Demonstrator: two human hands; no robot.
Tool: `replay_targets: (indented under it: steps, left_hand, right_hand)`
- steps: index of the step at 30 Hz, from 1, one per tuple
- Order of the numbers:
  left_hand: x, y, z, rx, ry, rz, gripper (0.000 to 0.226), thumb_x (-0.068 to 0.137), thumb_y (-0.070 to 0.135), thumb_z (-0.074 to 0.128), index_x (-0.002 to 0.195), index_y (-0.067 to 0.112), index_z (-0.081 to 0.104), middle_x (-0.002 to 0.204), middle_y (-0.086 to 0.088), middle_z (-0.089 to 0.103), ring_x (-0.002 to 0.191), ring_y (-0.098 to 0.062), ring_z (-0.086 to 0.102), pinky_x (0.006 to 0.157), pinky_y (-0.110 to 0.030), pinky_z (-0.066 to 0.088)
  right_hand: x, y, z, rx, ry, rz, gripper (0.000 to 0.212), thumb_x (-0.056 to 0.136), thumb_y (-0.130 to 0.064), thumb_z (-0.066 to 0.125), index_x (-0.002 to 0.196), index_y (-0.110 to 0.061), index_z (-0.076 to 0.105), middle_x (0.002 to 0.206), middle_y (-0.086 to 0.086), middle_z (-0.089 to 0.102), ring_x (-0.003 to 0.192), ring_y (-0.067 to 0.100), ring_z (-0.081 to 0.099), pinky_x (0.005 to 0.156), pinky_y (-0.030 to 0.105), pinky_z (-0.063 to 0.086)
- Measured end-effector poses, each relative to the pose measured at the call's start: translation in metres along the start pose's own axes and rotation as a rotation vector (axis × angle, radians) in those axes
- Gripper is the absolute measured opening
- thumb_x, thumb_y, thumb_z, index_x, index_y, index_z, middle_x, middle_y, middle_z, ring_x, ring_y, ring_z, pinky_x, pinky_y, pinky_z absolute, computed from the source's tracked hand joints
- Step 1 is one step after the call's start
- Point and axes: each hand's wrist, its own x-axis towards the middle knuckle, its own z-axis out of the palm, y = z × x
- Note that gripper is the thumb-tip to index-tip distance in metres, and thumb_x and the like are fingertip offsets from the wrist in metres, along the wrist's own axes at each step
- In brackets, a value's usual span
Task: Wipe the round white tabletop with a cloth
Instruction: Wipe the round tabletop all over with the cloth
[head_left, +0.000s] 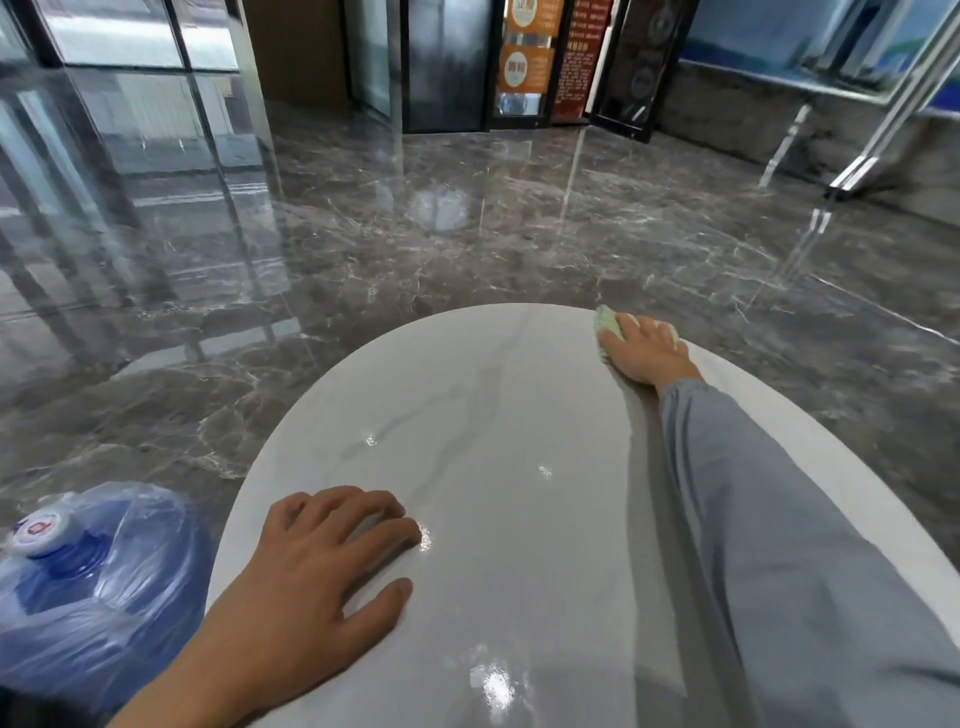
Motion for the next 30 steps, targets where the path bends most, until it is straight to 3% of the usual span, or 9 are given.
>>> replay_targets:
  steps: [8,13,20,30]
  left_hand:
    - [0.000,0.001,-0.003,-0.004,-0.043,-0.020,0.039,0.093,0.065,0.047,0.128,0.053,0.059,0.134,0.032,0.049,0.130,-0.007,0.049,0.107,-0.040,0.031]
    - [0.002,-0.001,-0.002,-0.001,-0.039,-0.040,0.041,0.092,0.068,0.043,0.127,0.054,0.059,0.132,0.032,0.047,0.130,-0.007,0.046,0.107,-0.036,0.027]
    - [0.005,-0.005,0.002,0.020,-0.060,-0.039,0.046,0.091,0.071,0.039,0.128,0.052,0.058,0.134,0.025,0.052,0.129,-0.013,0.049,0.105,-0.040,0.028]
    - [0.003,-0.002,-0.001,0.041,-0.055,-0.047,0.052,0.091,0.073,0.035,0.129,0.050,0.062,0.137,0.018,0.058,0.131,-0.018,0.052,0.106,-0.049,0.035]
  right_hand:
    - [-0.083,0.138,-0.018,-0.011,0.006,0.243,0.071,0.100,-0.065,0.022,0.164,-0.036,0.015,0.172,0.003,0.012,0.157,0.031,0.014,0.125,0.052,0.010]
    - [-0.145,0.182,-0.017,0.003,0.016,0.321,0.070,0.099,-0.069,0.023,0.163,-0.040,0.015,0.172,0.002,0.013,0.154,0.033,0.019,0.122,0.053,0.014]
    - [-0.225,0.204,-0.008,0.003,-0.013,0.360,0.068,0.101,-0.067,0.020,0.163,-0.042,0.010,0.173,0.001,0.003,0.157,0.032,0.006,0.124,0.055,0.010]
    - [-0.322,0.173,0.024,-0.022,-0.020,0.223,0.064,0.101,-0.068,0.015,0.161,-0.048,0.003,0.173,-0.005,-0.004,0.158,0.027,-0.009,0.124,0.055,0.000]
